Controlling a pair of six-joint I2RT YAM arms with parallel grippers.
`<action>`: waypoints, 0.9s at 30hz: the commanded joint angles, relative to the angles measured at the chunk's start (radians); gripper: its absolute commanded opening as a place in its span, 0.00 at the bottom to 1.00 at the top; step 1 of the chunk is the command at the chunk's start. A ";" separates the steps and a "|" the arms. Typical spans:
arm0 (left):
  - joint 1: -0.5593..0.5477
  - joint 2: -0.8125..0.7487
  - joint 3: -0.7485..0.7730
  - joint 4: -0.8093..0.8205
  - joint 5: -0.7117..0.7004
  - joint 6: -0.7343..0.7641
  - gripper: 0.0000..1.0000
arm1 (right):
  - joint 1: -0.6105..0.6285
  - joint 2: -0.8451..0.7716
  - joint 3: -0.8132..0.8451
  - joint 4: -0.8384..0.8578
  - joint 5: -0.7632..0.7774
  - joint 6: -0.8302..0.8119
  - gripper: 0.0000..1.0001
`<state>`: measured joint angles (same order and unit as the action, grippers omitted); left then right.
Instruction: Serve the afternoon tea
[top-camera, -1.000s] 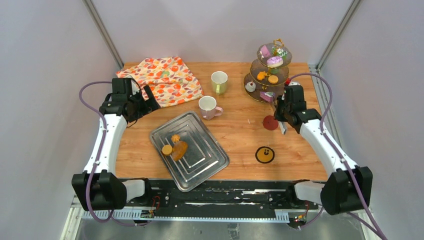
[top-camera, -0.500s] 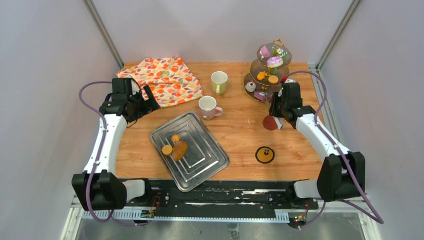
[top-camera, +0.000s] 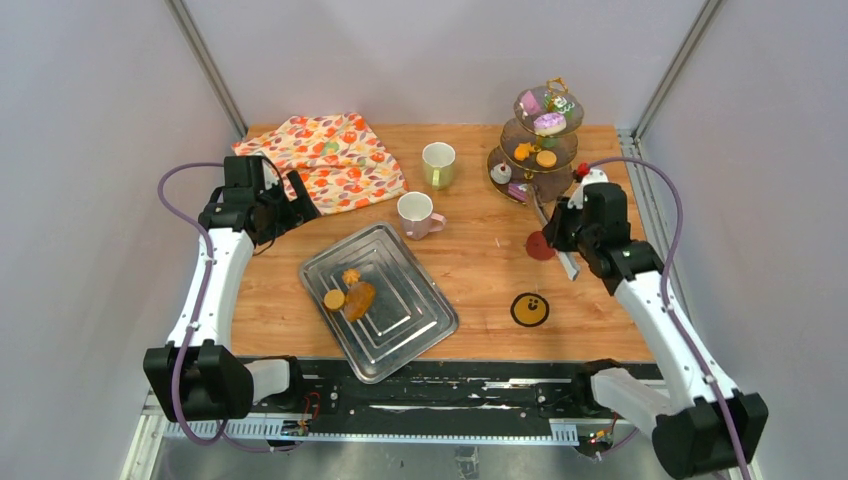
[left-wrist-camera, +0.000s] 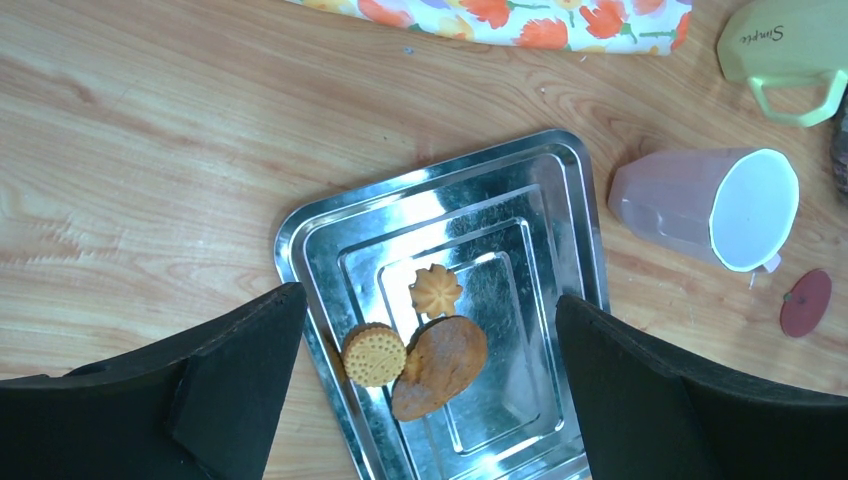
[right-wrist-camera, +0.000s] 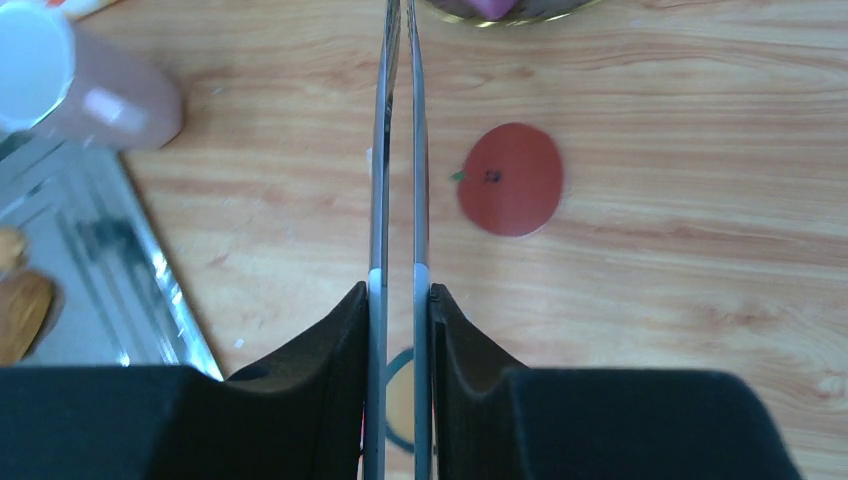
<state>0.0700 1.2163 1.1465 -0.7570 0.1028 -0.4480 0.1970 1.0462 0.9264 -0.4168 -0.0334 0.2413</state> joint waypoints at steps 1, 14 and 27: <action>0.006 -0.013 0.011 0.012 0.006 0.009 1.00 | 0.124 -0.121 -0.033 -0.125 -0.089 -0.032 0.22; 0.005 -0.032 0.026 0.000 0.005 0.003 1.00 | 0.834 -0.040 -0.039 0.001 0.067 -0.034 0.31; 0.005 -0.059 0.043 -0.039 -0.027 0.017 1.00 | 0.966 0.409 0.210 0.152 0.081 -0.071 0.30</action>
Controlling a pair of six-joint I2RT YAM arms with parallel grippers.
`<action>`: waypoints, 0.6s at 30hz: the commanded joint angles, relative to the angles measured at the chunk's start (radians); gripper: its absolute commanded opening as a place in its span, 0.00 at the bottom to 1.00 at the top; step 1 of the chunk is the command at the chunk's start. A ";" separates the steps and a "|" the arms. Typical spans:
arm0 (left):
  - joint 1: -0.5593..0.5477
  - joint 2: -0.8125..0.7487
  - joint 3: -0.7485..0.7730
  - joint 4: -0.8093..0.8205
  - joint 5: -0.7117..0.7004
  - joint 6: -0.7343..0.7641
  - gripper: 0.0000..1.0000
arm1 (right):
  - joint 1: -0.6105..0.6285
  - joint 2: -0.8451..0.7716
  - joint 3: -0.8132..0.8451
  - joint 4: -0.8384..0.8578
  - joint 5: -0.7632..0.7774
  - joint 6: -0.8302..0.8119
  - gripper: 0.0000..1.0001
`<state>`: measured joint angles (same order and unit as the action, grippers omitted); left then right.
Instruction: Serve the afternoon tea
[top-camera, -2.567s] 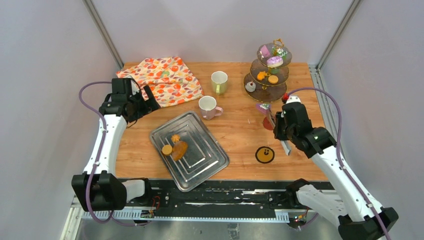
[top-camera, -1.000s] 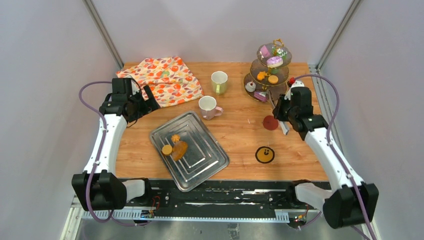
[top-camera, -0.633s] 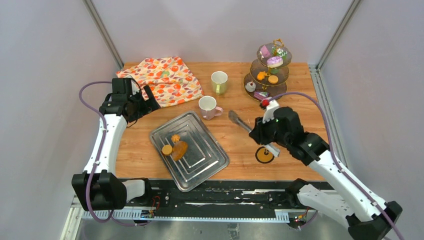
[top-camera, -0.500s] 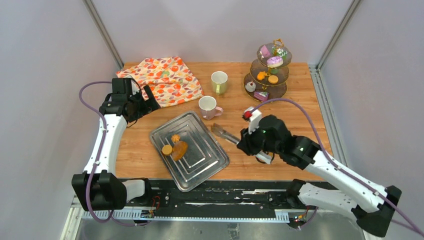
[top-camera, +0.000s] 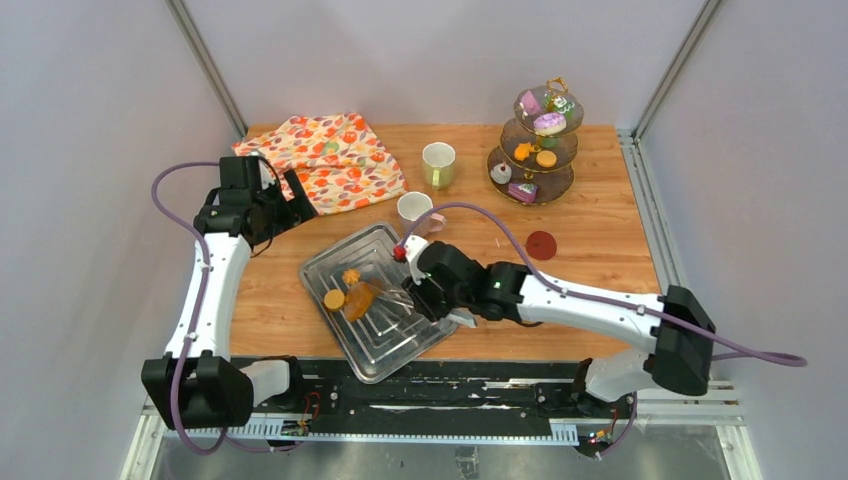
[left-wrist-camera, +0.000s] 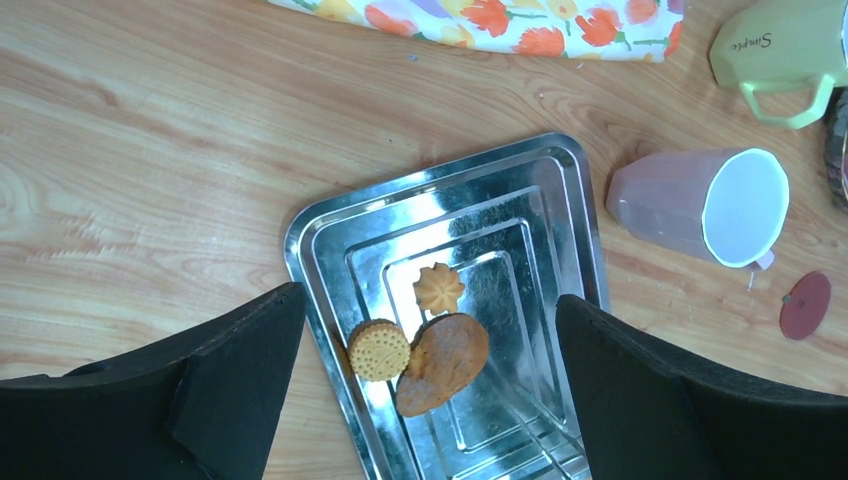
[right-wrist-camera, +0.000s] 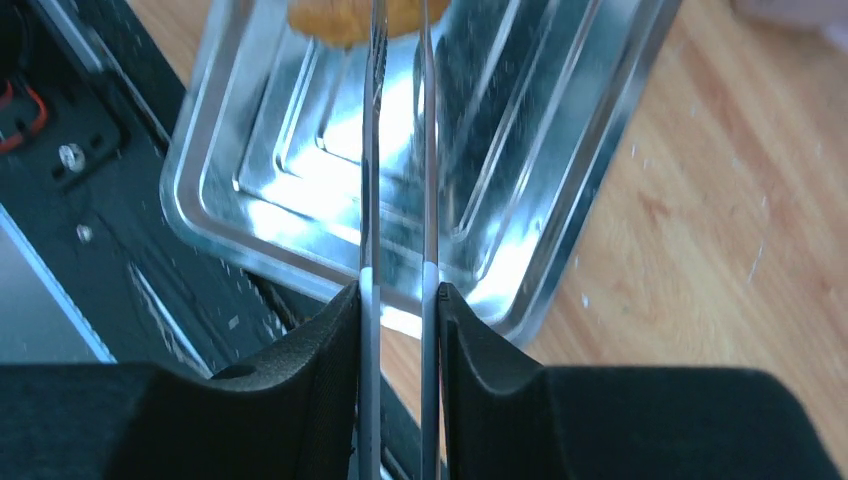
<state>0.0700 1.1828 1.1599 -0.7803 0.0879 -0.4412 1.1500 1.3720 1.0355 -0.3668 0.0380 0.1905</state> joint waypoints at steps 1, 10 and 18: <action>0.006 -0.028 0.029 -0.017 -0.013 0.011 1.00 | 0.014 0.110 0.119 0.101 0.004 -0.020 0.30; 0.006 -0.038 0.022 -0.030 -0.037 0.020 1.00 | 0.021 0.230 0.202 0.084 -0.047 -0.034 0.34; 0.006 -0.040 0.023 -0.027 -0.038 0.025 1.00 | 0.034 0.248 0.170 -0.001 -0.045 -0.023 0.31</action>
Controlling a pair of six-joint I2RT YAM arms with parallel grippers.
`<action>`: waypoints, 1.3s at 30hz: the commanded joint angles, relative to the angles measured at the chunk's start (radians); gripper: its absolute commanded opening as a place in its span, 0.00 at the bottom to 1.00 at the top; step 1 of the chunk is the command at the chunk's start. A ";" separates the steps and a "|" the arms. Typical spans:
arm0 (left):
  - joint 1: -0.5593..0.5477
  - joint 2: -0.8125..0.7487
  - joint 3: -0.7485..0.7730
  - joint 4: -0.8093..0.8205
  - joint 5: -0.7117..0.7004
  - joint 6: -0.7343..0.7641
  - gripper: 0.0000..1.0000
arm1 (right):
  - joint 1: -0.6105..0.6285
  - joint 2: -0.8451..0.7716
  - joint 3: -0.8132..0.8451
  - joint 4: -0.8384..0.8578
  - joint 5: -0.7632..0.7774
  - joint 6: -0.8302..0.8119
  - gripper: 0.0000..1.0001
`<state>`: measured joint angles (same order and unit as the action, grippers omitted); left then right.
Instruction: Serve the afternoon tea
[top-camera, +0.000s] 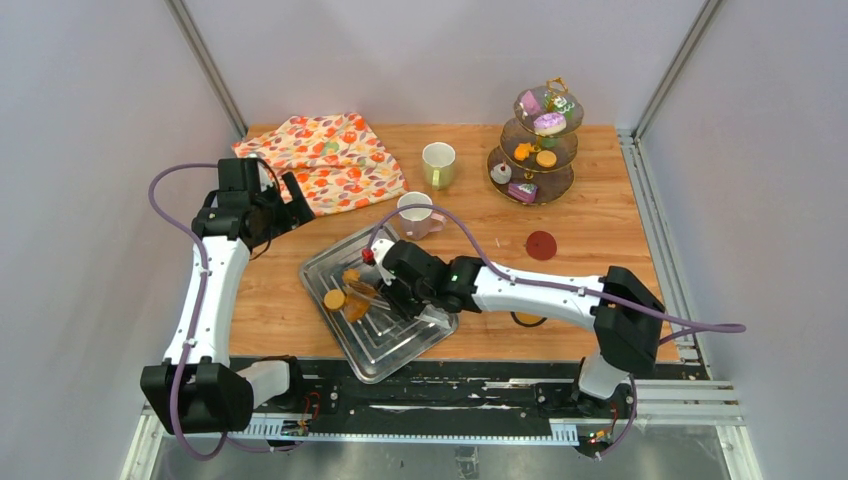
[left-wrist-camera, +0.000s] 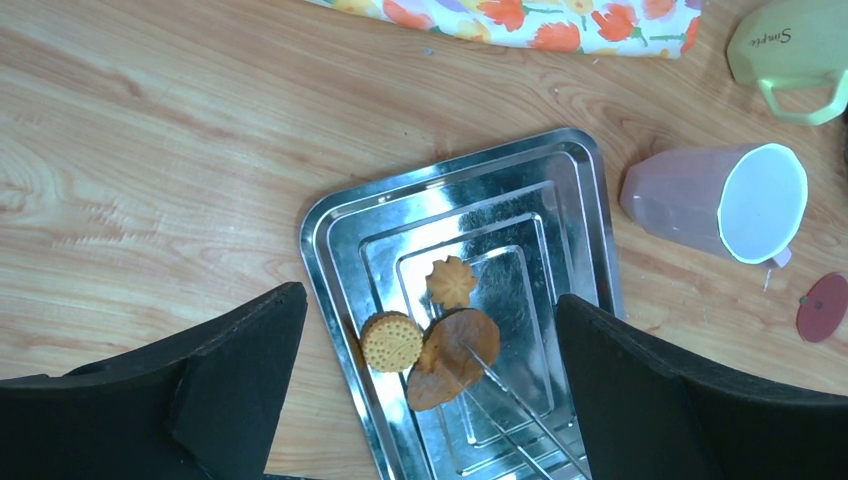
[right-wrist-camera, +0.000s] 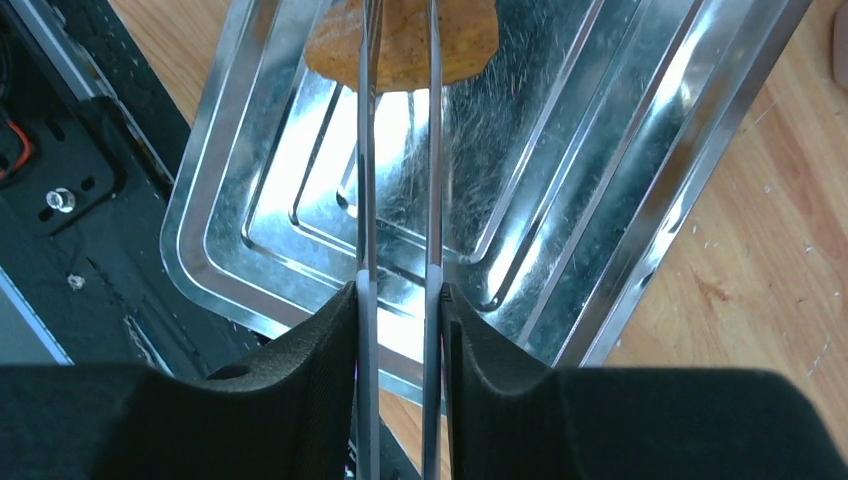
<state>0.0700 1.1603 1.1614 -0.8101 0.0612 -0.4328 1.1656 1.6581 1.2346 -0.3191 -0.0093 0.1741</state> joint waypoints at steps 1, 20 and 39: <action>0.006 -0.017 0.022 0.003 -0.011 0.017 1.00 | 0.018 -0.056 -0.046 -0.066 0.018 -0.008 0.31; 0.006 -0.031 0.010 0.009 -0.002 0.001 1.00 | 0.048 -0.183 -0.032 -0.072 -0.028 0.006 0.29; 0.006 -0.031 0.013 -0.005 -0.012 0.009 1.00 | 0.054 -0.057 -0.094 -0.030 0.006 0.038 0.21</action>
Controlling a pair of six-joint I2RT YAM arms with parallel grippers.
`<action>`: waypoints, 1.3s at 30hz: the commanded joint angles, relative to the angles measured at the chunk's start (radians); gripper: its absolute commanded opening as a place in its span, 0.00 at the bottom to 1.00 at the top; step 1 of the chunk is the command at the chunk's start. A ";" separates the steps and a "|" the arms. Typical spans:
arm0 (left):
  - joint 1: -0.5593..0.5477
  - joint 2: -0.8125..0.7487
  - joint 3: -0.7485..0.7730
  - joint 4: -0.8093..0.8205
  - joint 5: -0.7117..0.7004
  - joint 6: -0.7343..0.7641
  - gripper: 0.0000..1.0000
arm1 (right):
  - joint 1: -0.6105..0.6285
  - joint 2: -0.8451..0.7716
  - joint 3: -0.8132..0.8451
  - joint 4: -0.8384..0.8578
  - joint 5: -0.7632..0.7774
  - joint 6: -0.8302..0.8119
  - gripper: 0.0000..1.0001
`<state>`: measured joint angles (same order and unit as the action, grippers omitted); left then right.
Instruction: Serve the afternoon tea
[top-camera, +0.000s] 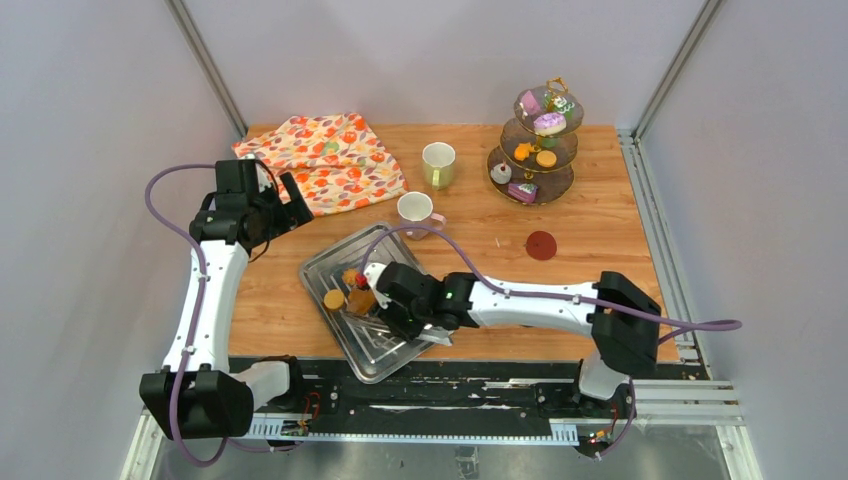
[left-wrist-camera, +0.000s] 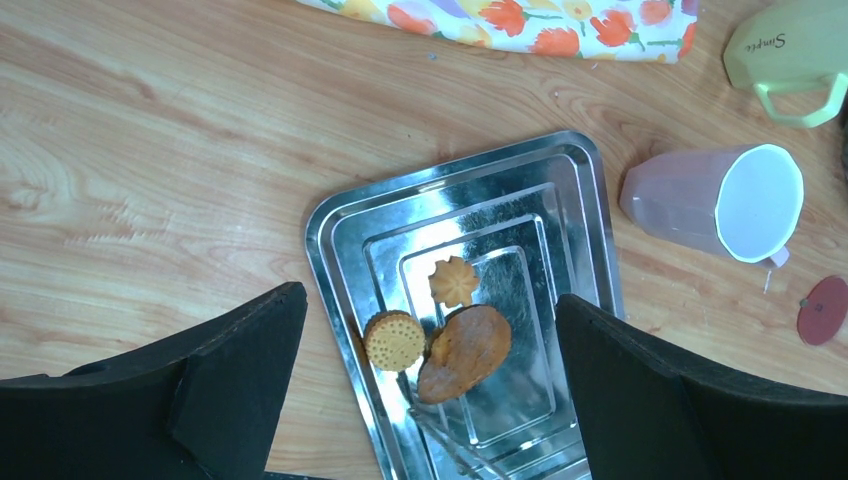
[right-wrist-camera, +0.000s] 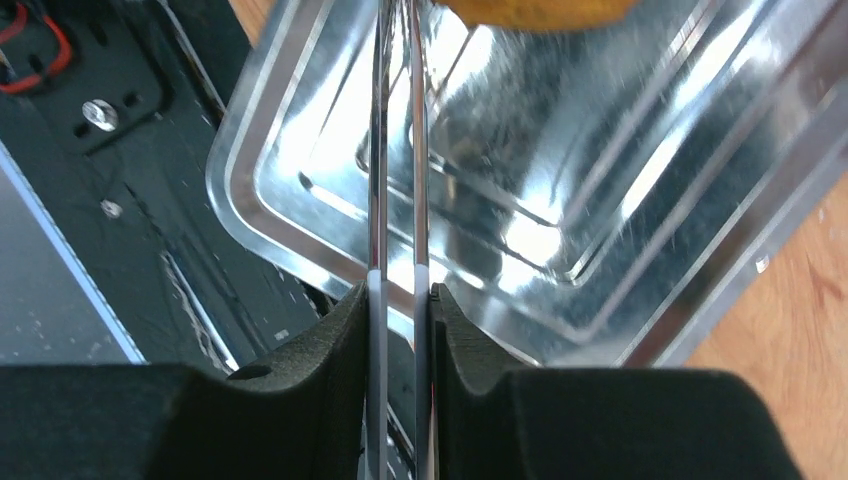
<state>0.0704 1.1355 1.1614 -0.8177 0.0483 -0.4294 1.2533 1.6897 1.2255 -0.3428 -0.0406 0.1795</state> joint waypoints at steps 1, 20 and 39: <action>0.006 -0.006 0.010 0.005 0.003 0.004 1.00 | -0.043 -0.108 -0.104 -0.016 0.045 0.038 0.21; 0.006 -0.003 0.010 0.014 0.022 -0.005 1.00 | -0.123 -0.279 -0.213 -0.074 0.108 0.076 0.41; 0.005 0.002 0.020 0.013 0.018 -0.001 1.00 | -0.106 -0.146 -0.151 0.054 0.146 0.141 0.47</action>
<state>0.0704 1.1362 1.1614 -0.8173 0.0605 -0.4305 1.1381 1.5192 1.0168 -0.3397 0.0948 0.2996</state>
